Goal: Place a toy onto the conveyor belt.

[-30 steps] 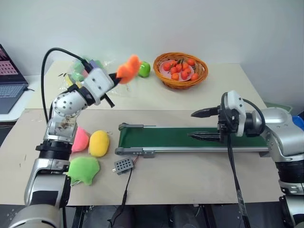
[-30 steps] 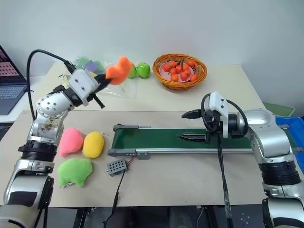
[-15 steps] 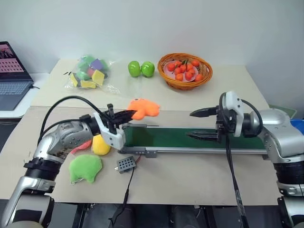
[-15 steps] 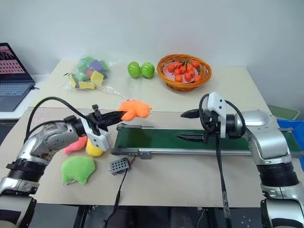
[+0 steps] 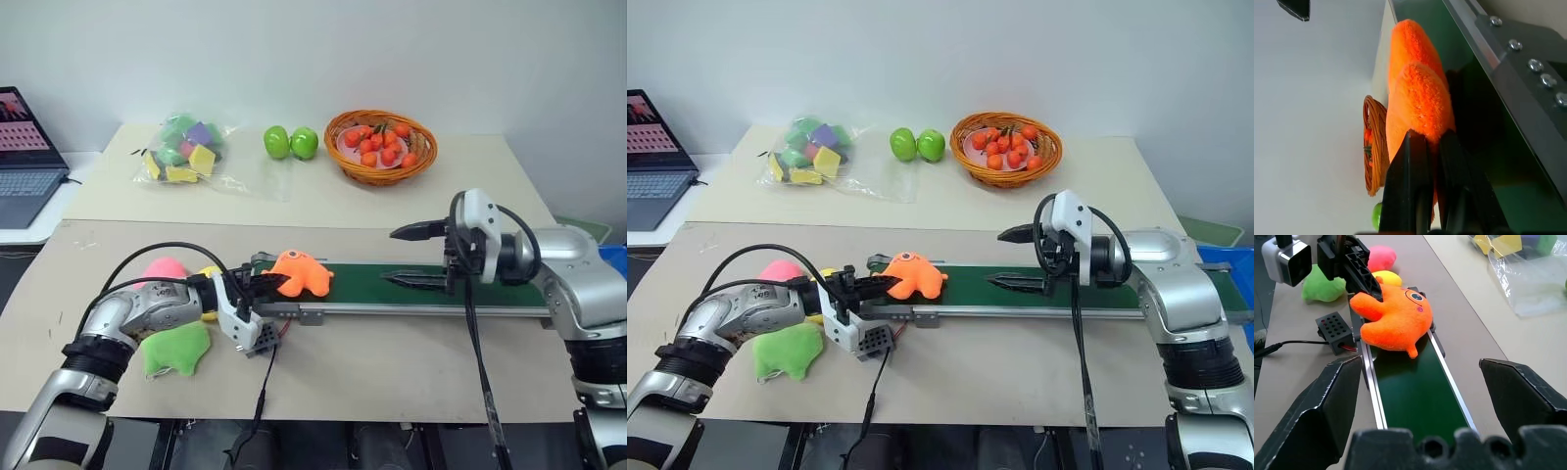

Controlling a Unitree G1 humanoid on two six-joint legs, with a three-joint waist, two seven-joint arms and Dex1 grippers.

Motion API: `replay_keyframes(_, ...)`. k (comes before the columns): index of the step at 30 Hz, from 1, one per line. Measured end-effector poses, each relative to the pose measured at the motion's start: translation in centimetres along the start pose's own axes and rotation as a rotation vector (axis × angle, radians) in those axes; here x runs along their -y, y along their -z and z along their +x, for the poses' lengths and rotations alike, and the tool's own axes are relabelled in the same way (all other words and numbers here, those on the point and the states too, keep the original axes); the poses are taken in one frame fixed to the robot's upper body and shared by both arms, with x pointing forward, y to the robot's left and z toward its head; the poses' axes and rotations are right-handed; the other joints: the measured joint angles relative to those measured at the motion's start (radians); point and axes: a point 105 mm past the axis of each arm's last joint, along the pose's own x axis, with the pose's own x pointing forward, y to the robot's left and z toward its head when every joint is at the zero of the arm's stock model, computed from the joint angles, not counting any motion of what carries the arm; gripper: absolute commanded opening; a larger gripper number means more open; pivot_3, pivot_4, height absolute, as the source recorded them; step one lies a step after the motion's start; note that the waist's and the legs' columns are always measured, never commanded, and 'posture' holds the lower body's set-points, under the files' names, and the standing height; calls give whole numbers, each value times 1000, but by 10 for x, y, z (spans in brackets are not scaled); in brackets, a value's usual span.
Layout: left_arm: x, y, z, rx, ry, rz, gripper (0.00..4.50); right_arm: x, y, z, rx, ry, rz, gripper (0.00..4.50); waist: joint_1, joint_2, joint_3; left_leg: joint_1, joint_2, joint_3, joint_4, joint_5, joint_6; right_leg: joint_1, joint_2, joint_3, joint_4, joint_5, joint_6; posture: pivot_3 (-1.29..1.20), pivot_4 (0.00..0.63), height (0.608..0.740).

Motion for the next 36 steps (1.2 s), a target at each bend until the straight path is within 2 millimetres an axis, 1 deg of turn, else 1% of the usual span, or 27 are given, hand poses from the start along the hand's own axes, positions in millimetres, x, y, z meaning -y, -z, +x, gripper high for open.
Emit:
replay_keyframes(1, 0, 1, 0, -1, 4, 2, 953, 0, 0, 0, -1, 0, 2, 4500, 0, 0, 0, 0, 0, 0, 0, 0, 0, 0, 0, 0, 0, 0, 0, 0, 150, 738)
replay_keyframes(2, 1, 3, 0, -3, 10, 3, 1406, 0, 0, 0, -3, 2, 1, 4500, 1, 0, 0, 1, 0, 0, 0, 0, 0, 0, 0, 0, 0, 0, 0, 0, 150, 738)
replay_keyframes(3, 1, 5, 1, -6, 13, 4, 1644, 0, 0, -1, -4, 4, -1, 4500, 1, 0, 0, 1, 0, 0, 0, 0, 0, 0, 0, 0, 0, 0, 0, 0, 150, 738)
replay_keyframes(4, 1, 6, 0, -10, 15, 5, 2073, 1, -1, -2, -2, 8, -5, 4500, 1, 0, 0, 1, 0, 0, 0, 0, 0, 1, 0, 0, 0, 0, 0, 0, 150, 738)
replay_keyframes(5, 1, 7, 0, -12, 15, 3, 2379, 1, -2, -2, -1, 11, -7, 4500, 0, 0, 0, 1, 0, 0, 0, 0, 0, 1, 0, 0, 0, 0, 0, 0, 150, 738)
replay_keyframes(6, 2, 8, 0, -14, 18, 0, 2842, 1, -2, -3, -2, 12, -7, 4500, 0, 0, 0, 1, 0, 0, 0, 0, 0, 1, 0, 0, 0, 0, 0, 0, 150, 738)
replay_keyframes(8, 1, 8, 0, -11, 11, -21, 3453, 1, -2, -3, -3, 13, -8, 4500, -1, 0, 0, 1, 0, 0, 0, 0, 0, 1, 0, 0, 1, 0, 0, 0, 150, 738)
replay_keyframes(9, -1, 8, 0, -9, -4, -36, 3885, 1, -2, -3, -3, 13, -8, 4500, 0, 0, 0, 1, 1, 0, 0, 0, 0, 1, 0, 0, 1, 0, 0, 0, 150, 738)
replay_keyframes(11, -5, 8, -1, -10, -24, -63, 4431, 2, -2, -3, -2, 13, -8, 4500, 0, 0, 0, 1, 1, 0, 0, 0, 0, 1, 0, 0, 1, 0, 0, 0, 150, 738)
replay_keyframes(13, -7, 10, -7, -31, -50, -134, 4431, 2, -3, -2, 0, 11, -10, 4500, -4, 0, 0, 1, 1, 0, 0, 0, 0, 1, 0, 0, 1, 0, 0, 0, 150, 738)
replay_keyframes(15, 2, 20, -23, -109, -84, -329, 4431, 3, -1, -3, -1, 16, -2, 4500, -15, 1, 0, 2, 2, 1, 0, -1, 1, 1, 0, 1, 2, 0, 0, 0, 150, 738)
replay_keyframes(17, 7, 28, -29, -152, -89, -487, 4431, 3, -1, -3, -2, 16, 0, 4500, -18, 1, 0, 3, 2, 1, 0, -1, 1, 1, 0, 0, 2, 0, 0, 0, 150, 738)
replay_keyframes(19, 6, 35, -33, -181, -97, -733, 4431, 3, -1, -3, -1, 14, 0, 4500, -19, 1, 0, 3, 2, 1, 0, -1, 1, 2, 1, 0, 1, 0, 0, 0, 150, 738)
replay_keyframes(20, 7, 38, -35, -181, -91, -906, 4431, 3, 0, -3, -1, 14, 1, 4500, -19, 1, 0, 3, 2, 1, 0, -1, 1, 2, 1, 0, 2, 0, 0, 0, 150, 738)
replay_keyframes(21, 5, 37, -36, -159, -86, -1045, 4431, 4, 1, -4, -1, 15, 5, 4500, -19, 1, 0, 3, 2, 1, 0, -1, 1, 2, 1, 0, 2, 0, 0, 0, 150, 738)
replay_keyframes(22, 5, 36, -35, -148, -71, -1119, 4431, 5, 2, -4, -2, 16, 9, 4500, -19, 1, 0, 3, 2, 0, 0, -1, 1, 2, 1, 0, 2, 0, 0, 0, 150, 738)
replay_keyframes(24, 5, 29, -38, -141, 42, -1337, 4431, 9, 1, -5, -7, 18, 4, 4500, -21, 1, 0, 3, 2, 0, 0, -1, 1, 2, 2, 1, 2, 0, 0, 0, 150, 738)
replay_keyframes(27, -13, 24, -40, -88, 78, -1475, 4431, 15, -2, -6, -6, 28, -11, 4500, -21, 1, 0, 3, 2, 0, 0, -1, 2, 2, 2, 1, 2, 0, 0, 0, 150, 738)
replay_keyframes(28, -24, 19, -41, -56, 91, -1498, 4431, 17, -4, -6, -8, 27, -21, 4500, -22, 1, 0, 3, 2, 0, 0, -1, 2, 2, 2, 1, 1, 0, 0, 0, 150, 738)
replay_keyframes(30, -39, 17, -43, -30, 109, -1503, 4431, 19, -6, -6, -11, 24, -29, 4500, -21, 1, 0, 3, 2, 0, 0, -1, 2, 2, 2, 1, 1, 0, 0, 0, 150, 738)
replay_keyframes(31, -51, 19, -44, -26, 107, -1498, 4431, 20, -6, -6, -11, 23, -28, 4500, -21, 1, 0, 3, 2, 0, 0, -1, 2, 2, 2, 1, 0, 0, 0, 0, 150, 738)
replay_keyframes(34, -71, 23, -46, -18, 84, -1471, 4431, 20, -5, -6, -10, 20, -26, 4500, -20, 1, 0, 3, 1, 0, 1, -1, 2, 2, 2, 1, 0, 0, 0, 0, 150, 738)
replay_keyframes(36, -76, 25, -45, -29, 84, -1462, 4431, 19, -7, -6, -8, 16, -30, 4500, -20, 1, 0, 3, 1, 0, 1, -1, 2, 2, 2, 1, 0, 0, 0, 0, 150, 738)
